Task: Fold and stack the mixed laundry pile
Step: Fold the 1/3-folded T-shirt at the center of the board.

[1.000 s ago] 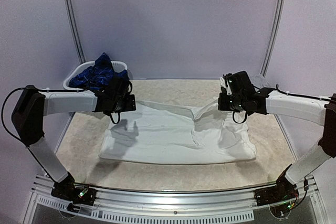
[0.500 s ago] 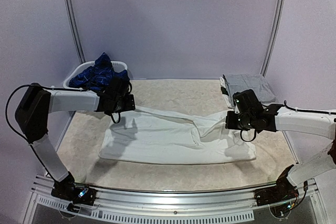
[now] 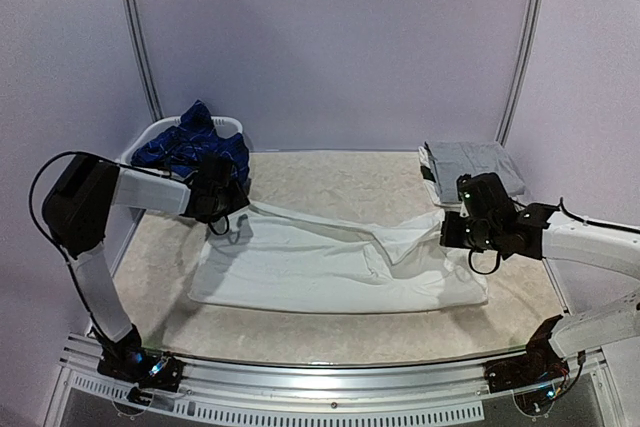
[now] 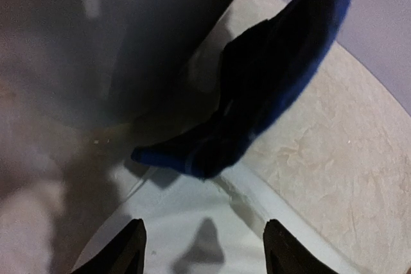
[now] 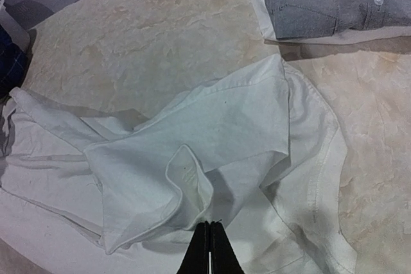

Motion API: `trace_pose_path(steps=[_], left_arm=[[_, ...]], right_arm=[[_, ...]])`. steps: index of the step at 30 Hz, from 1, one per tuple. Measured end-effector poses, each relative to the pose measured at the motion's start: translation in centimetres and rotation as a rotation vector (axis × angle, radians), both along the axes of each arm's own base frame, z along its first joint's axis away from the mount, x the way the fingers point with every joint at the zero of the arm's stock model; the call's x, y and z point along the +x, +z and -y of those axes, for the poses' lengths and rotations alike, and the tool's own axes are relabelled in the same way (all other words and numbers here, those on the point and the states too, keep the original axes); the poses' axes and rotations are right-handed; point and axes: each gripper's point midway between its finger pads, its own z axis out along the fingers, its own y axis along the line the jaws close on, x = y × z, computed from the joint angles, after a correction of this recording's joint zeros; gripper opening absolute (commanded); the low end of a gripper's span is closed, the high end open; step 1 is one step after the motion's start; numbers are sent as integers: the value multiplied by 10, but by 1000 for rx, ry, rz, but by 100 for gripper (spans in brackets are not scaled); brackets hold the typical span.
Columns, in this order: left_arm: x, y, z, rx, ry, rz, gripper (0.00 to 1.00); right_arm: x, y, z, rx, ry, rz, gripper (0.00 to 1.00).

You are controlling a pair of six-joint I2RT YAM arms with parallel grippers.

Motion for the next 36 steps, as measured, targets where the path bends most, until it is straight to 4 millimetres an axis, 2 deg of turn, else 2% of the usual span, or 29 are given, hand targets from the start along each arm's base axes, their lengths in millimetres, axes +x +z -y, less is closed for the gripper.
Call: trace_pose_path(steps=[2,4,9,12,17,22,25,31,33,36], left_arm=[[4,-6,3,-34,4,4,59],[10,-2,9,-85,8,33,58],[20,3,20,-171,13,79,52],[25,6,24,-197,21,89,55],[18,4,28,-147,67,38,57],[11,3,46,-79,81,-9,54],[14,-7,50,-64,98,-32,53],[13,-42,46,-20,130,-98,46],[13,-46,43,-6,139,-103,44],[18,-42,44,-8,143,-86,42]], right_arm=[[0,6,1,8,-2,18,0],[0,6,1,8,-2,20,1],[0,-11,1,-21,1,-21,1],[-1,-20,1,-37,1,-41,1],[-2,-22,2,-41,2,-42,0],[-5,-22,4,-38,3,-37,0],[-6,-22,5,-38,4,-33,0],[-7,-26,6,-42,10,-32,1],[-7,-26,6,-44,14,-30,1],[-6,-25,5,-42,20,-23,1]])
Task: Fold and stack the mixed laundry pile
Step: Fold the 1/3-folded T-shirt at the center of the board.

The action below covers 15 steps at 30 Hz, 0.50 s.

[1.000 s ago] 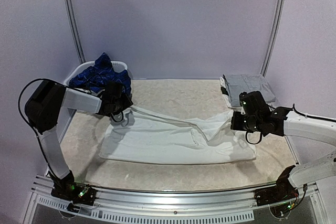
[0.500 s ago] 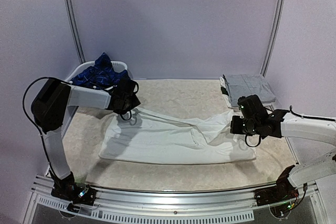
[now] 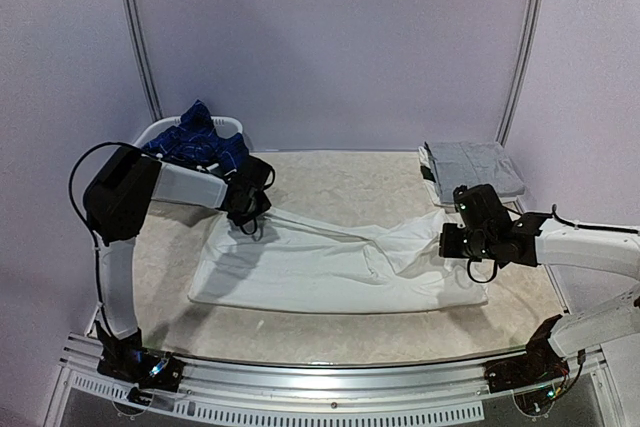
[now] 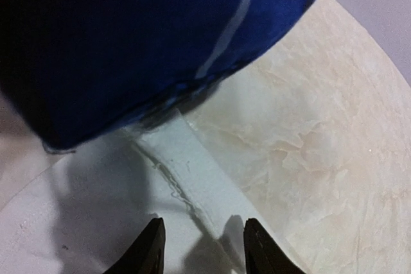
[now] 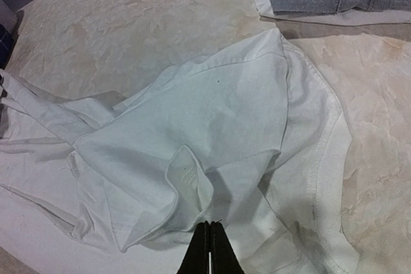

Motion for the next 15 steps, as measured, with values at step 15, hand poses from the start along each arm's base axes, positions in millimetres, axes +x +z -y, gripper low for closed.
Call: trace_pose_path(steps=[15], left_arm=[[23,4,8,-30,22,29,38]], right_arm=[[2,-1,-2,-8,15,6,1]])
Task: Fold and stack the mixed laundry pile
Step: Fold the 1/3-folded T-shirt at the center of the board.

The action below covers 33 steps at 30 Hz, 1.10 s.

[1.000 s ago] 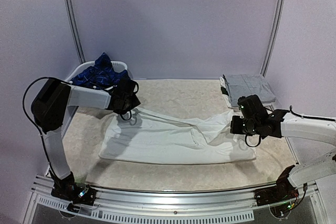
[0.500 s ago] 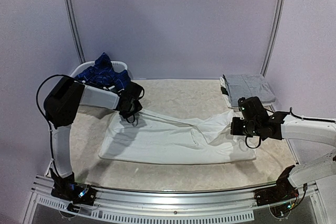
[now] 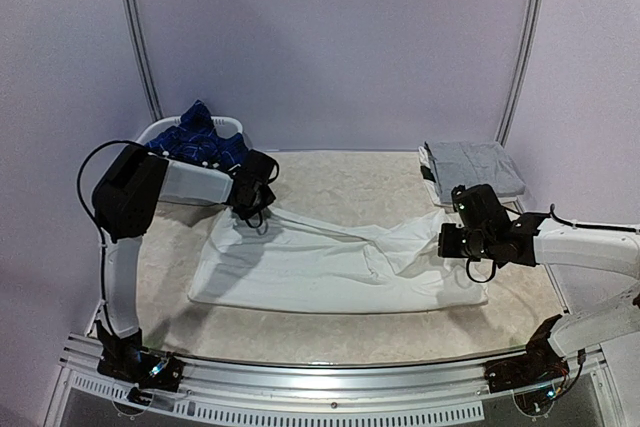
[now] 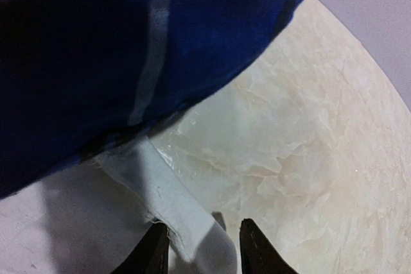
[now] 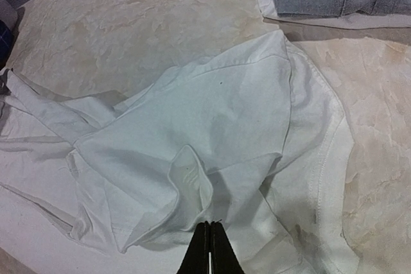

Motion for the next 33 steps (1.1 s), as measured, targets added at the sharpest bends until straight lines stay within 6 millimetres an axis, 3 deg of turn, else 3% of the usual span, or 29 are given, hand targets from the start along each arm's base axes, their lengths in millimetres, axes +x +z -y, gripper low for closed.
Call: trace_pose_path(steps=[2,8,19,22,28,30,33], left_arm=[[2,-1,-1,-6,6,-6,35],[6,-1,-3,-16,18,-8,0],[4,3,-2,-5,14,-13,0],[0,21,-4,18,14,5,0],[-12,78,-7,41,19,96,0],[-16,86,-10,50,24,112,0],[-25,83,-15,85,31,101,0]], right_arm=[[0,0,0,0,0,0,1],[0,0,0,-3,2,1,1],[2,3,3,-20,-13,4,1],[6,11,3,-29,-26,13,1],[8,32,7,-21,-43,47,1],[6,36,8,-19,-42,50,1],[2,39,11,-22,-42,45,1]])
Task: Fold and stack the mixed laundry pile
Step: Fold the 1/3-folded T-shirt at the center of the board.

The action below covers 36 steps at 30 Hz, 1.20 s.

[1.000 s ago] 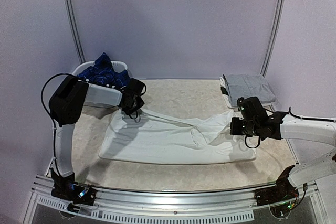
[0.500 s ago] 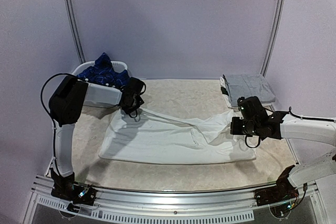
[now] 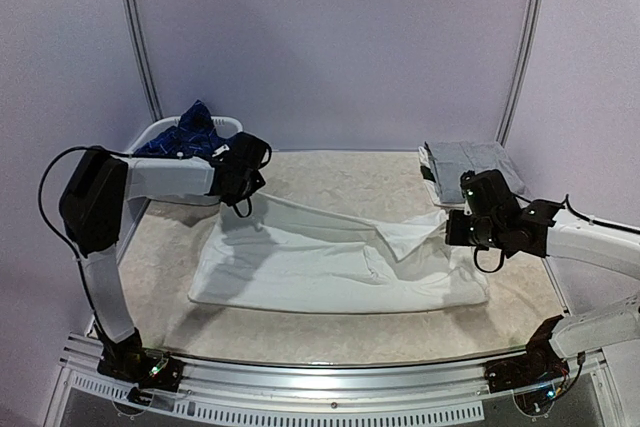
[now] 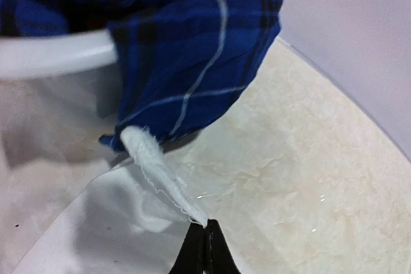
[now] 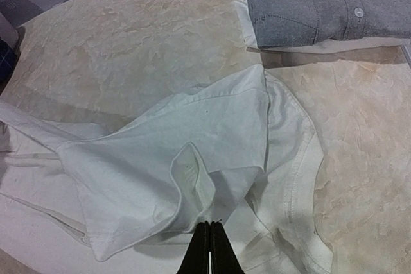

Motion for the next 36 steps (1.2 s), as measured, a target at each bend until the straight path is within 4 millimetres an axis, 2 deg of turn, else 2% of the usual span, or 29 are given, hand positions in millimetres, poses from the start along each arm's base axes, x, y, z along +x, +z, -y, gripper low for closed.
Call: trace_pose_path(steps=[9,23,28,31,34,35,36], left_arm=[[-30,-34,-12,91,-1,-91,0],[-58,-24,-14,190,-18,-108,1],[-70,-36,-20,216,-21,-142,2],[-81,-51,-27,227,-21,-178,5],[-94,-68,-34,237,-26,-217,13],[-97,-73,-36,241,-28,-227,19],[-101,-77,-38,241,-29,-237,30]], right_arm=[[-8,3,0,16,20,-17,1],[-17,-16,-1,7,34,-93,1],[-20,-33,-2,-12,37,-143,1],[-22,-38,-1,-17,35,-158,1],[-24,-40,-1,-14,34,-169,3],[-25,-41,0,-14,32,-173,4],[-26,-41,0,-13,33,-179,7]])
